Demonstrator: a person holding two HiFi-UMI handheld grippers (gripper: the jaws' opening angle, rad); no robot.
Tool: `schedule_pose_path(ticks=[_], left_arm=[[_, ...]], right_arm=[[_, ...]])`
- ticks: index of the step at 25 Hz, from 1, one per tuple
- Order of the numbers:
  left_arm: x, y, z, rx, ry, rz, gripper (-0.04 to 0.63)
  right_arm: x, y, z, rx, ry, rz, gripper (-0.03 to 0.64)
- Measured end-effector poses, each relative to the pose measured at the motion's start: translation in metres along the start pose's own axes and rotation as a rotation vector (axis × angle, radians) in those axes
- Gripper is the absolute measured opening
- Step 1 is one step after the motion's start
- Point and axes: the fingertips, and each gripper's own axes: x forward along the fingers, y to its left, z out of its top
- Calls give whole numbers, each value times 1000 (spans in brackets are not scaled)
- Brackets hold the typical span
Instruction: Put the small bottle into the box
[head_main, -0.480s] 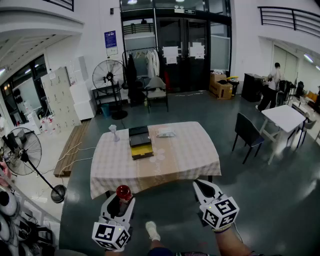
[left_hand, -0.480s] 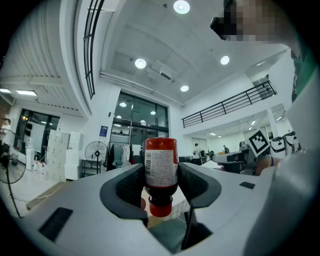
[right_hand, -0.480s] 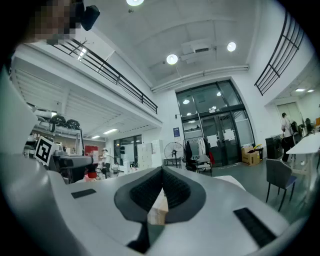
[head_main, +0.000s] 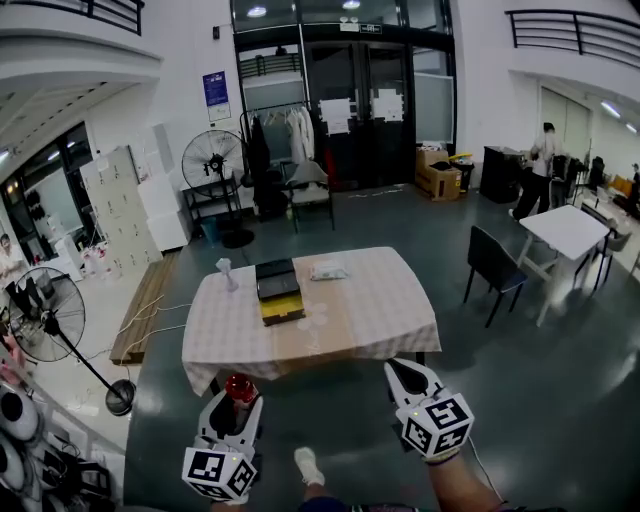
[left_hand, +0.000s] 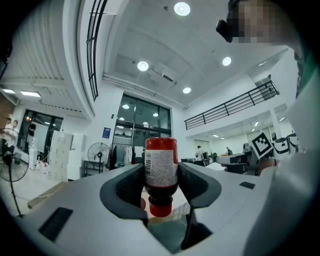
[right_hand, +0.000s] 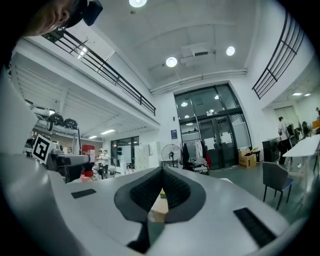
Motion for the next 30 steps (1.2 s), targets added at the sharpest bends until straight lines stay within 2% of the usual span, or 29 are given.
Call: schedule_pose_path(ticks=[12, 20, 24, 30], left_arm=[[14, 18, -3, -13, -1, 14, 230], [40, 42, -20, -24, 25, -4, 229], [69, 55, -30, -7, 36, -23, 229], [134, 94, -38, -63, 28, -45, 229]], right_arm=[[21, -2, 7, -39, -10, 3, 3], [62, -17, -5, -12, 0, -5, 3], [97, -34, -10, -14, 10, -15, 3], [168, -59, -10, -29, 56, -27, 5]])
